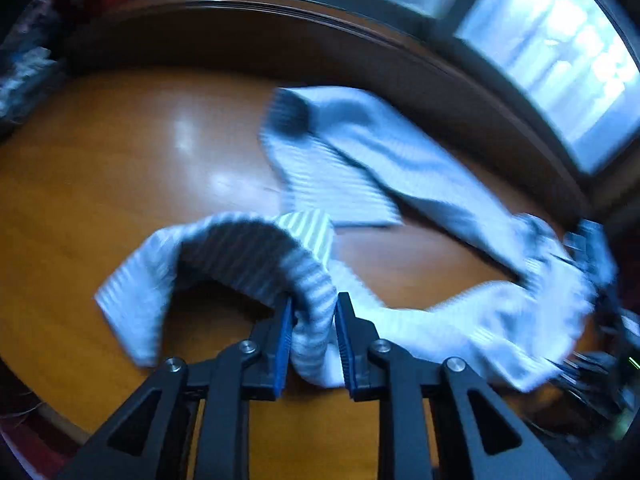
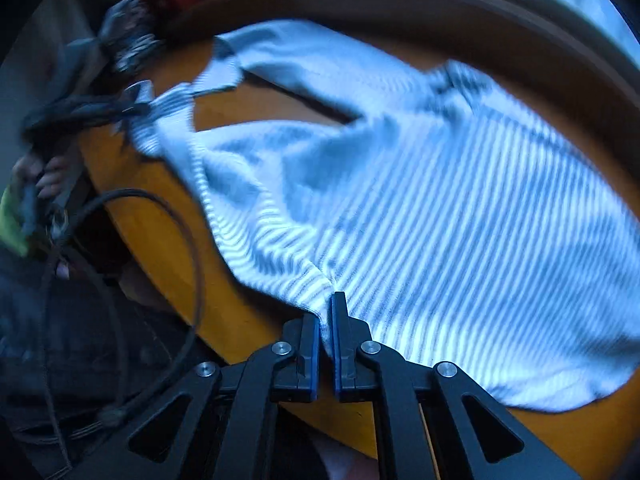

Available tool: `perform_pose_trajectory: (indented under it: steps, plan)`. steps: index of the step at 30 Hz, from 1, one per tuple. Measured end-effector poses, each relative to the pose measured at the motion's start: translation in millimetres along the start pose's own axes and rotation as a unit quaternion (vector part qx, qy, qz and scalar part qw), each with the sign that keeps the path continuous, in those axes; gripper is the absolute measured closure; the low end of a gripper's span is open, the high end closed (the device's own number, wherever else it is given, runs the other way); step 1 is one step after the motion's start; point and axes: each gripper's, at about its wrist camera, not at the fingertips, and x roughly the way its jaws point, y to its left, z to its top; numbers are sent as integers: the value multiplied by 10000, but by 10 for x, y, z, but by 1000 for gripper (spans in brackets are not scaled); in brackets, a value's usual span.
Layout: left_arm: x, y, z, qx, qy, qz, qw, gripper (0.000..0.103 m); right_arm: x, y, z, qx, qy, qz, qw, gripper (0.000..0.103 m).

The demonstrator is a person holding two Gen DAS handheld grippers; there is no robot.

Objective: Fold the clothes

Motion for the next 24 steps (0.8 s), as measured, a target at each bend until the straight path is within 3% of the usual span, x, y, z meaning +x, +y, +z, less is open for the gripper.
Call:
perform_pose_trajectory:
  steps: [2, 4, 9, 13, 19, 21, 24]
  plan:
    - [-88, -135, -65, 164, 17, -460, 9988, 80, 7, -51, 11, 241, 5, -24, 9997, 80]
    - [-156, -356, -141, 481, 47, -647, 9967, 72, -52, -69, 19, 340, -57, -47, 9994, 74]
    - [-190, -1093, -293, 1659, -55, -128, 9860, 65, -466, -162, -14, 390, -615, -204, 9971, 57]
    - [-134, -1433, -289, 1764, -136, -310, 9837, 58, -789, -515, -176, 854, -1140, -389, 9890, 54]
    - [182, -1975, -377, 2027, 168, -499, 9778, 58, -993, -1482, -528, 2355, -1243, -1331, 9547, 54]
    - [282, -2121, -424, 2090, 276, -490, 9763, 58, -1022, -1883, -664, 2902, -1215, -1406, 9388, 54]
    - [490, -2302, -478, 2023, 492, -510, 9768, 58, -905, -2279, -728, 3352, -1153, -1146, 9280, 54]
